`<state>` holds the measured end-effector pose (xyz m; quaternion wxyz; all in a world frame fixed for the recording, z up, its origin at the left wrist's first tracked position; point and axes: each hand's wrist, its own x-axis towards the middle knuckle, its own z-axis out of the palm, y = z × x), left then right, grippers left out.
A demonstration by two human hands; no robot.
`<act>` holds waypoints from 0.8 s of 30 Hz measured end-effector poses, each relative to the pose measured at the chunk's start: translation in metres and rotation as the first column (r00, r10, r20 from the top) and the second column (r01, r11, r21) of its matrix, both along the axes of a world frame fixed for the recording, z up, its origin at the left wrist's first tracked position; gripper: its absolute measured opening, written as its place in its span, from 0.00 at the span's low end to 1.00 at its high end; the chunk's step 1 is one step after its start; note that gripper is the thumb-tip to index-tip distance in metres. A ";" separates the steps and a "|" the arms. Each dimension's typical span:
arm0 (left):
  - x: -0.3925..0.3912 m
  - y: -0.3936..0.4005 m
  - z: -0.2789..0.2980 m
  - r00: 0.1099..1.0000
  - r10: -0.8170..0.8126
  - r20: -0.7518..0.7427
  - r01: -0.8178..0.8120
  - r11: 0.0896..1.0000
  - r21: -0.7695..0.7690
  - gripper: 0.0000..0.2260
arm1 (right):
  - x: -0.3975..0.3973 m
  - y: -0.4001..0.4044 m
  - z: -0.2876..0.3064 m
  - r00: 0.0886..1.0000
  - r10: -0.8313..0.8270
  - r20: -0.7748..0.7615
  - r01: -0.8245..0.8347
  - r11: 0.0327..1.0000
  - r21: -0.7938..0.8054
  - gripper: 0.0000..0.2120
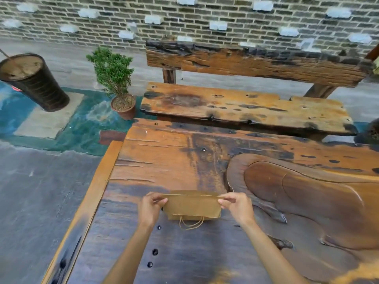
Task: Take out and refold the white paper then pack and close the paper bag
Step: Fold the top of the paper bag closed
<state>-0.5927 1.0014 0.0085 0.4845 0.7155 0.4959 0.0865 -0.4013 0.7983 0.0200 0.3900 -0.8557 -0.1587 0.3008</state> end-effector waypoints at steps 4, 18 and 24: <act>0.001 -0.004 -0.022 0.996 -0.026 -0.082 0.022 0.998 -0.051 0.02 | -0.002 -0.005 -0.026 0.999 -0.008 -0.032 0.006 0.998 -0.057 0.05; -0.011 0.006 -0.046 0.963 -0.237 -0.131 0.206 0.955 -0.215 0.13 | -0.020 -0.010 -0.035 0.972 0.237 -0.010 -0.229 0.927 -0.298 0.11; 0.001 -0.004 -0.039 0.831 -0.528 -0.173 0.504 0.848 -0.164 0.14 | -0.030 0.010 -0.022 0.741 0.638 0.209 -0.485 0.724 -0.491 0.18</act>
